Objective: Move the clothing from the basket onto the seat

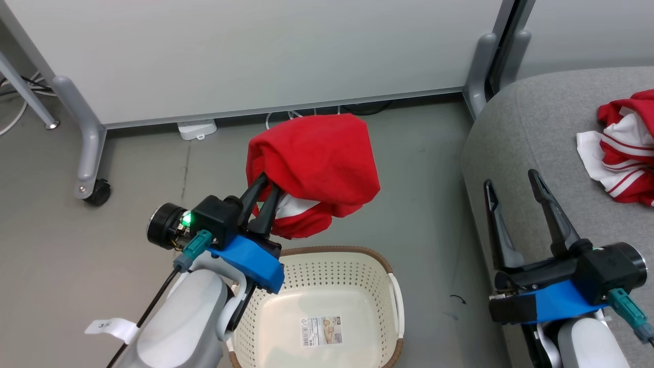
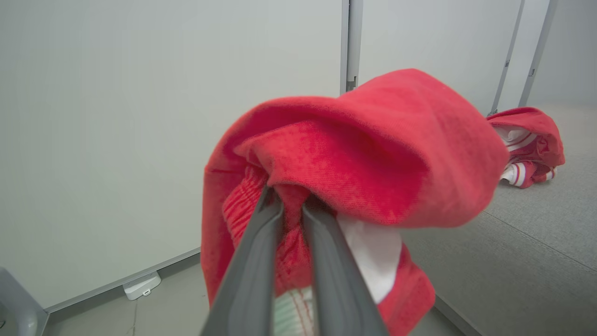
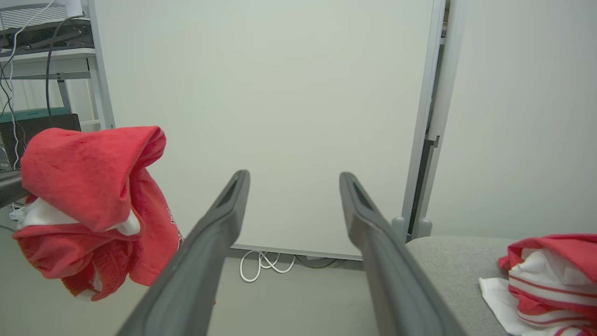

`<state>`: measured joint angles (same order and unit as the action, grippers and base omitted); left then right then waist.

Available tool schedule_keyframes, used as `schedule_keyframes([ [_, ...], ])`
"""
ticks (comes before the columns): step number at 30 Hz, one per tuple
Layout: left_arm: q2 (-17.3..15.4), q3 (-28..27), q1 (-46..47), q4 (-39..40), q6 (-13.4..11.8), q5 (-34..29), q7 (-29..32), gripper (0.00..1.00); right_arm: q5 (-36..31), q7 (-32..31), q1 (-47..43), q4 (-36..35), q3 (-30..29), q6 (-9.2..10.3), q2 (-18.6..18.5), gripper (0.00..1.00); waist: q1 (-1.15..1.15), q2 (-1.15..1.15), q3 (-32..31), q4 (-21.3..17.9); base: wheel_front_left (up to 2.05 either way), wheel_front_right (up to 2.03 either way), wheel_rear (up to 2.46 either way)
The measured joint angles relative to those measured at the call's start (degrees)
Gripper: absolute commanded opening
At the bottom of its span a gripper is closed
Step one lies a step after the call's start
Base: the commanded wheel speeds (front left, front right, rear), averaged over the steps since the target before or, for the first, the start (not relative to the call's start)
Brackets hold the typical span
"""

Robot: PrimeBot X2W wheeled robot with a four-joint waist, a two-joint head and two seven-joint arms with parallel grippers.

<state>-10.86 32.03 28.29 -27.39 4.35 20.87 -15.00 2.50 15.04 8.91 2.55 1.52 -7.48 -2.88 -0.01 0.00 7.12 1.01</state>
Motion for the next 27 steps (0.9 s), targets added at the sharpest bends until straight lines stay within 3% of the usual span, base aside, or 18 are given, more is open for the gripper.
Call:
schedule_keyframes([
  [11, 0.1, 0.0, -1.0, 1.8, 0.1, -0.9, 0.0, 0.00, 0.6, 0.0, -0.4, 0.8, 2.7, 0.00, 0.0, 1.00, 0.00, 0.00, -0.1, 0.6, 0.00, 0.00, 0.00],
  [19, 0.4, 0.4, -0.6, 2.1, 0.3, -1.8, 0.0, 0.00, 0.6, 0.0, 0.4, 2.3, 11.3, 0.00, 0.0, 1.00, 0.00, 0.00, 0.3, 1.1, 0.00, 0.00, 0.00],
  [27, 1.1, 1.0, 0.4, 2.3, 0.7, -2.3, 0.0, 0.00, 0.5, 0.0, 6.6, 6.8, 18.1, 0.00, -0.2, 1.00, 0.01, 0.00, 0.9, 1.6, 0.00, 0.00, 0.00],
])
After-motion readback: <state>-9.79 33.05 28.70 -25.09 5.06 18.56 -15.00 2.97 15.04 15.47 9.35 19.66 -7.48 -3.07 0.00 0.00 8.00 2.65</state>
